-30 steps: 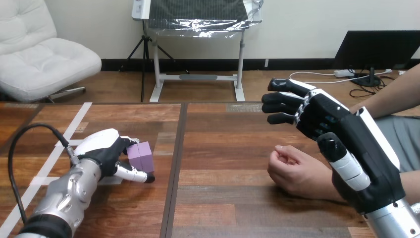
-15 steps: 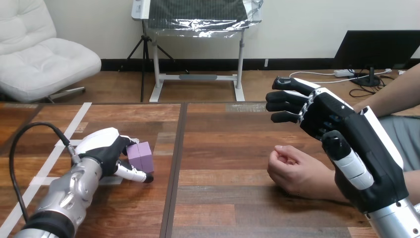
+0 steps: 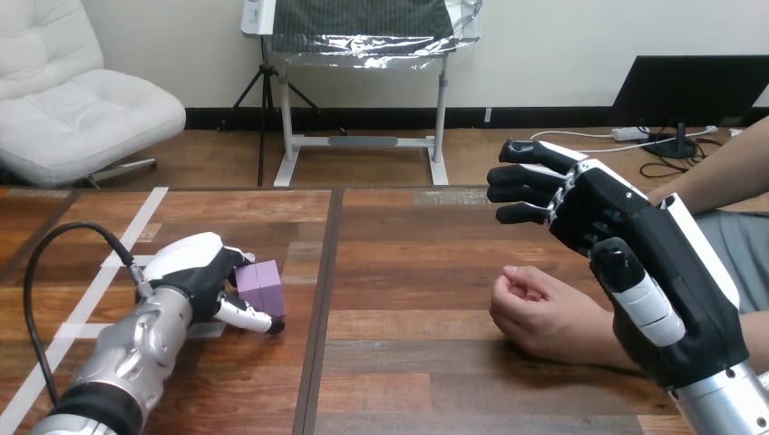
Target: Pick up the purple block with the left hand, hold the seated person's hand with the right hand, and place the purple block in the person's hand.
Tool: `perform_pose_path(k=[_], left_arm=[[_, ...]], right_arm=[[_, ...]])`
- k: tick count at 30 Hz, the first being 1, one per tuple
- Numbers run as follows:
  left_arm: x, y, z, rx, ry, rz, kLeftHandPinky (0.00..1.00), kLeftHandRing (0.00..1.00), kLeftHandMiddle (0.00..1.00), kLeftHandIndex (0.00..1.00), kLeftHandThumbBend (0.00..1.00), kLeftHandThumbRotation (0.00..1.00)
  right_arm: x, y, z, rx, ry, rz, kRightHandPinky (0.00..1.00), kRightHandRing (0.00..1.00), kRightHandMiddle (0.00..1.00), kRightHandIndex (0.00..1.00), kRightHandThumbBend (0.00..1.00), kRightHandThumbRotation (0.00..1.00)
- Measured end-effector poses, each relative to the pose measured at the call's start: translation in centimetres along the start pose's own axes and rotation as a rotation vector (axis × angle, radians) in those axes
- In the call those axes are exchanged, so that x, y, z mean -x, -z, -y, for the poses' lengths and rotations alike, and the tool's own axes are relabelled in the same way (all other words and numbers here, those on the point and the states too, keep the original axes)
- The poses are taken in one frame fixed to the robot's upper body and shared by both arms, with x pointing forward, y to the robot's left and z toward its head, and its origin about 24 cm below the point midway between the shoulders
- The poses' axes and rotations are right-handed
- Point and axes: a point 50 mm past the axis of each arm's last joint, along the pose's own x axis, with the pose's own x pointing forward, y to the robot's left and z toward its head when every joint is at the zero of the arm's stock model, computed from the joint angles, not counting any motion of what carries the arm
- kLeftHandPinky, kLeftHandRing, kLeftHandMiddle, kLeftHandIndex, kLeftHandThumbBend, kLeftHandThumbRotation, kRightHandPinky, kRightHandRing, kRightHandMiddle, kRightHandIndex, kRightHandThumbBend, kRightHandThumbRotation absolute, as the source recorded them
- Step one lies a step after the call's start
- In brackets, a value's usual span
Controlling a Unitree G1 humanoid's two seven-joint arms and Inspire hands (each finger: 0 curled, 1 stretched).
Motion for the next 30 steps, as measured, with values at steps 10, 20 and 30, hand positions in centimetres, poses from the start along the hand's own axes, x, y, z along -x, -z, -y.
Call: perform_pose_path(k=[10, 20, 30], left_arm=[[-0.06, -0.31, 0.28, -0.007, -0.006, 0.003, 0.67, 0.70, 0.72, 0.72, 0.75, 0.33], [-0.09, -0.39, 0.27, 0.000, -0.029, -0.004, 0.66, 0.67, 0.70, 0.70, 0.75, 0.30], [-0.11, -0.45, 0.26, 0.004, -0.054, -0.015, 0.66, 0.63, 0.67, 0.68, 0.72, 0.29]], right_arm=[[-0.03, -0.01, -0.02, -0.007, -0.002, -0.004, 0.74, 0.77, 0.77, 0.81, 0.99, 0.79], [-0.03, -0.01, -0.05, -0.007, -0.007, -0.004, 0.74, 0.77, 0.77, 0.81, 0.98, 0.79], [-0.03, -0.01, -0.05, -0.006, -0.008, -0.004, 0.73, 0.77, 0.77, 0.81, 0.98, 0.80]])
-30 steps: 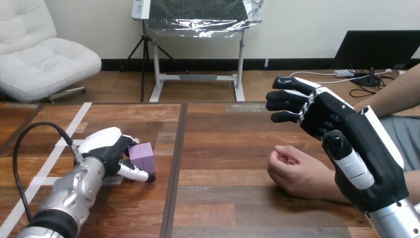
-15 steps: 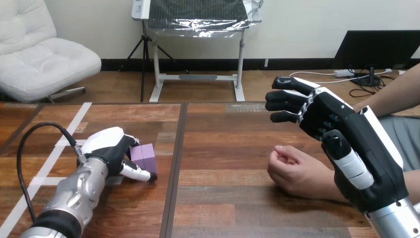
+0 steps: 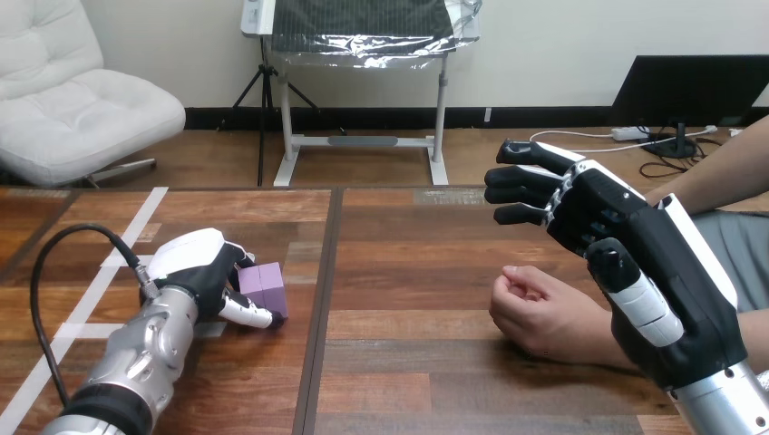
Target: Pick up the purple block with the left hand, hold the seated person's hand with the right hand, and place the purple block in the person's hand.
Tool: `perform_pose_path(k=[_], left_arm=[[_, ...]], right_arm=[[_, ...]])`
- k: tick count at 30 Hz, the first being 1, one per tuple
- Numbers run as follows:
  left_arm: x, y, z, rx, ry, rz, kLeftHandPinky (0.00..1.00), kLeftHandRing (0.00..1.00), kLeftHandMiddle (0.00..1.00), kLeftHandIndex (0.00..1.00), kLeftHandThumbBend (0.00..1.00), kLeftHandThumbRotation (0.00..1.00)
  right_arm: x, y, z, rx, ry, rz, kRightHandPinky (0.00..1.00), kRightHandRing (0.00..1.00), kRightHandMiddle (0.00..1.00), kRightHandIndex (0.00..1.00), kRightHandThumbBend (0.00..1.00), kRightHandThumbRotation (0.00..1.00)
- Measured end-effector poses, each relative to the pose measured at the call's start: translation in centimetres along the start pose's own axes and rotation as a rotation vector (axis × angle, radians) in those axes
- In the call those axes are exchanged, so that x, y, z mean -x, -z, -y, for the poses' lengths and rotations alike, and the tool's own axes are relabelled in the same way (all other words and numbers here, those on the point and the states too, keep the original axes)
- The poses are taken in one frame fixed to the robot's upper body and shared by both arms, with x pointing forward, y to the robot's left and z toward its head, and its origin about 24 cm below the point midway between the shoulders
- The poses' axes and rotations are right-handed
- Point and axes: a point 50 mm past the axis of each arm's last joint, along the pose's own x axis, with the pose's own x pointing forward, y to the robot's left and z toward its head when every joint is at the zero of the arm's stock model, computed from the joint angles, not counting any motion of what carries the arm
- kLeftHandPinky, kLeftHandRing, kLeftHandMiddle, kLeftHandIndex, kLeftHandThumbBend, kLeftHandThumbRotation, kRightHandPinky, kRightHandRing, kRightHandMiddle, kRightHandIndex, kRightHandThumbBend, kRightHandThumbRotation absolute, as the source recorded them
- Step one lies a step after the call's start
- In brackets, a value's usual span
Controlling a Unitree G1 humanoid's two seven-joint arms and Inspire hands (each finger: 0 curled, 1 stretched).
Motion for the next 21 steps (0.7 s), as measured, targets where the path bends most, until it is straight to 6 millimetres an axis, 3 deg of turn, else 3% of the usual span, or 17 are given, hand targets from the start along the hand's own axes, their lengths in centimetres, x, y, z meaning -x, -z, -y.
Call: perform_pose_path(k=[9, 18, 21], left_arm=[[-0.05, -0.19, 0.19, 0.008, -0.014, -0.016, 0.62, 0.60, 0.63, 0.65, 0.68, 0.22], [-0.08, -0.60, 0.22, 0.016, -0.059, -0.009, 0.32, 0.39, 0.48, 0.58, 0.64, 0.03], [-0.08, -0.70, 0.16, 0.020, -0.079, -0.006, 0.28, 0.34, 0.44, 0.56, 0.64, 0.02]], right_arm=[[0.00, 0.00, 0.00, 0.002, 0.000, -0.001, 0.73, 0.77, 0.77, 0.81, 0.98, 0.80], [0.00, 0.00, 0.00, 0.001, 0.000, -0.001, 0.75, 0.78, 0.78, 0.81, 0.99, 0.79], [0.00, 0.00, 0.00, 0.001, 0.000, -0.001, 0.75, 0.78, 0.78, 0.81, 0.98, 0.79]])
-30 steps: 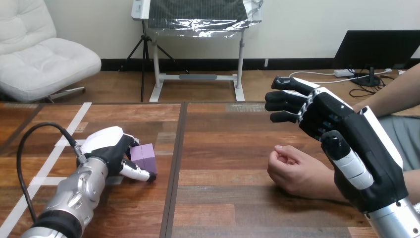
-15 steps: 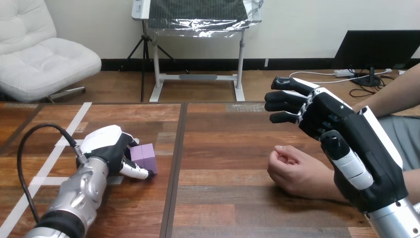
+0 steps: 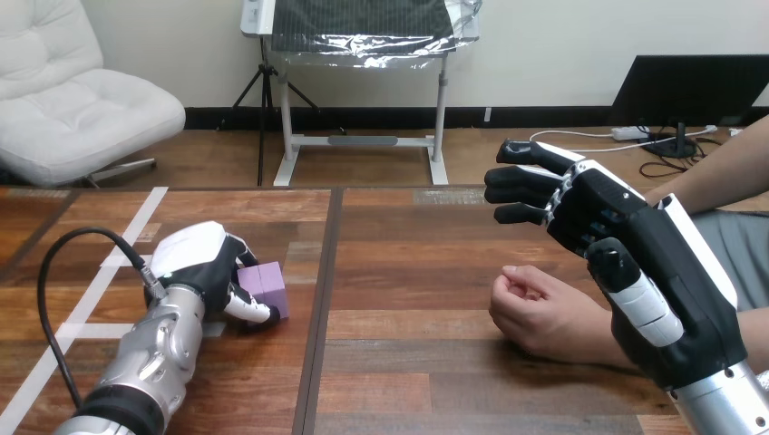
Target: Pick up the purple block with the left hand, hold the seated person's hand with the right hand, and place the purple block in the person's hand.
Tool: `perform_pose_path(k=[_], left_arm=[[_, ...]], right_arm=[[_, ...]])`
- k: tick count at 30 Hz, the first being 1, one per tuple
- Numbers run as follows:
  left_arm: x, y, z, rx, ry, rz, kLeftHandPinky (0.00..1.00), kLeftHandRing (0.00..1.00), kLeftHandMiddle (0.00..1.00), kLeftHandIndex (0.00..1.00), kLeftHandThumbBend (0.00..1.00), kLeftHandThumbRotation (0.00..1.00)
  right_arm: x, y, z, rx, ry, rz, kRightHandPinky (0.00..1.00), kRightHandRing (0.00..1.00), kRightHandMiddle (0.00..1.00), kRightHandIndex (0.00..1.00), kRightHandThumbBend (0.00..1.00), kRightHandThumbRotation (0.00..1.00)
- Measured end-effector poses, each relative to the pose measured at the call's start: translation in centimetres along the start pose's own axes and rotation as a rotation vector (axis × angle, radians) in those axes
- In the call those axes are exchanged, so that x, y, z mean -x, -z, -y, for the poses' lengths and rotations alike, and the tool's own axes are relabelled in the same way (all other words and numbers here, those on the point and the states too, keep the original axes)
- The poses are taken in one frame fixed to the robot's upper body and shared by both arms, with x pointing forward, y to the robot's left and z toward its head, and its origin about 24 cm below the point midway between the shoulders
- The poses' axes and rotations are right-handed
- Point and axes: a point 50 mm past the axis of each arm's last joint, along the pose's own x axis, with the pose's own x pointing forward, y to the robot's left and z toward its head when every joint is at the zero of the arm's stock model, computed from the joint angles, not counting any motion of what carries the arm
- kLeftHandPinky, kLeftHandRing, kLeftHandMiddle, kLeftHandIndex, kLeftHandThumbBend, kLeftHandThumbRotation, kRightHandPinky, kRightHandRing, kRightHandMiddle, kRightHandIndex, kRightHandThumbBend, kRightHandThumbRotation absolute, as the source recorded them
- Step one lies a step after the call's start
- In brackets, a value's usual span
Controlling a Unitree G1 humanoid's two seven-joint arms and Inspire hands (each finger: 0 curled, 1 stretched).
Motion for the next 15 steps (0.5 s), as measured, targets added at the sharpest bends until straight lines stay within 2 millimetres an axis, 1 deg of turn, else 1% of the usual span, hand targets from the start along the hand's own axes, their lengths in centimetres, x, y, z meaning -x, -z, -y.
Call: perform_pose_path(k=[5, 15], left_arm=[[0.00, -0.07, -0.12, 0.002, -0.028, 0.005, 0.21, 0.27, 0.37, 0.54, 0.64, 0.00], [0.02, -0.11, -0.21, 0.003, -0.056, 0.014, 0.14, 0.20, 0.31, 0.51, 0.67, 0.00]], right_arm=[[0.00, 0.00, 0.00, 0.001, 0.000, 0.000, 0.74, 0.77, 0.77, 0.81, 0.98, 0.80], [0.00, 0.00, -0.01, 0.002, -0.001, 0.000, 0.74, 0.77, 0.78, 0.81, 0.98, 0.80]])
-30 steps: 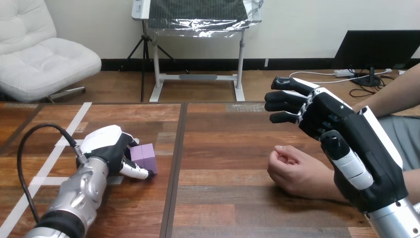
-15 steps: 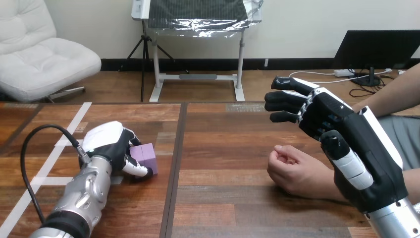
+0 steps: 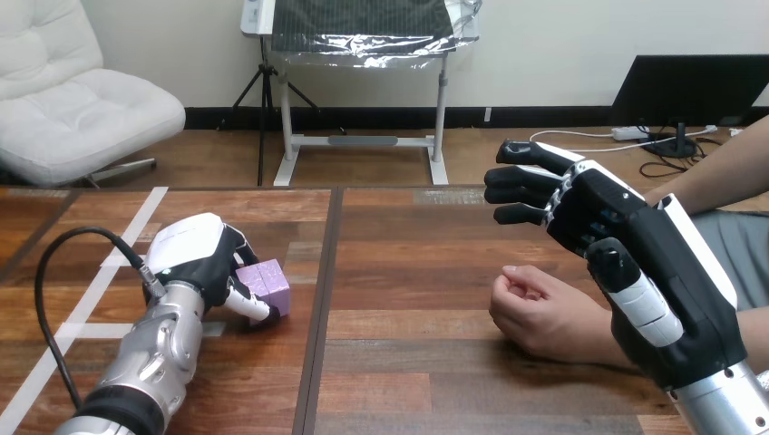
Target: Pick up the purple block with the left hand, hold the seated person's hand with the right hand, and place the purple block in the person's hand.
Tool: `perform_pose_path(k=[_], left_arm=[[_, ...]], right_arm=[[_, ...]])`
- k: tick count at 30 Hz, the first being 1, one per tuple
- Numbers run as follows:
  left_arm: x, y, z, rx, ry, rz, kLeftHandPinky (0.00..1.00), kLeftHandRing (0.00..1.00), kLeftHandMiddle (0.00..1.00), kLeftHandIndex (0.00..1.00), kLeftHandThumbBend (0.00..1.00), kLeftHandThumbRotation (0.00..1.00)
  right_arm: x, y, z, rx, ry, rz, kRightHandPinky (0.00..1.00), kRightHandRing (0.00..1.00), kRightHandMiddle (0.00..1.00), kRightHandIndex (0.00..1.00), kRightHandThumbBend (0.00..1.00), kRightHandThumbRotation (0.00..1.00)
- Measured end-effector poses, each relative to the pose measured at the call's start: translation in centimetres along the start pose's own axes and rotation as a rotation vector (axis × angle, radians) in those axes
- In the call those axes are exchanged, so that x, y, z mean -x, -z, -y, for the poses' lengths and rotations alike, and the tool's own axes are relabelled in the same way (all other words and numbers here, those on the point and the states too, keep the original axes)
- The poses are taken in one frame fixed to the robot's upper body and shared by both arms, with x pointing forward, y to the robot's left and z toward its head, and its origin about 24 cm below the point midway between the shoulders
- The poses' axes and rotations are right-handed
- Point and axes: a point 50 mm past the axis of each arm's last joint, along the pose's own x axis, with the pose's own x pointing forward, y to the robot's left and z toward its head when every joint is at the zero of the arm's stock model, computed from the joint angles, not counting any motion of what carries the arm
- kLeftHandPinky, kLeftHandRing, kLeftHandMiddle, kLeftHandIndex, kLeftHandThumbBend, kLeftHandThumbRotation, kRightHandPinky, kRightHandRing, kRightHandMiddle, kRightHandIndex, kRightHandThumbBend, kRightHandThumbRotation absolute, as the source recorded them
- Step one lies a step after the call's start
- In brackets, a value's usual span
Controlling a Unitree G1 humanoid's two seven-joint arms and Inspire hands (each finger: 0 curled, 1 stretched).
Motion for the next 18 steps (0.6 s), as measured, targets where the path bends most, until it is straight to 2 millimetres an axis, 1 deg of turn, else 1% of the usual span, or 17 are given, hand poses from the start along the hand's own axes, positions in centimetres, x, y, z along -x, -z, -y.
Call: perform_pose_path(k=[10, 18], left_arm=[[0.02, 0.05, 0.05, -0.001, -0.003, 0.001, 0.15, 0.22, 0.33, 0.51, 0.67, 0.00], [0.02, 0.04, 0.05, -0.002, -0.004, 0.001, 0.15, 0.22, 0.32, 0.51, 0.68, 0.00]], right_arm=[[0.00, 0.00, 0.00, 0.000, 0.000, 0.000, 0.74, 0.77, 0.78, 0.81, 0.99, 0.80], [0.00, 0.01, -0.01, 0.004, 0.000, -0.002, 0.74, 0.77, 0.78, 0.80, 0.99, 0.81]])
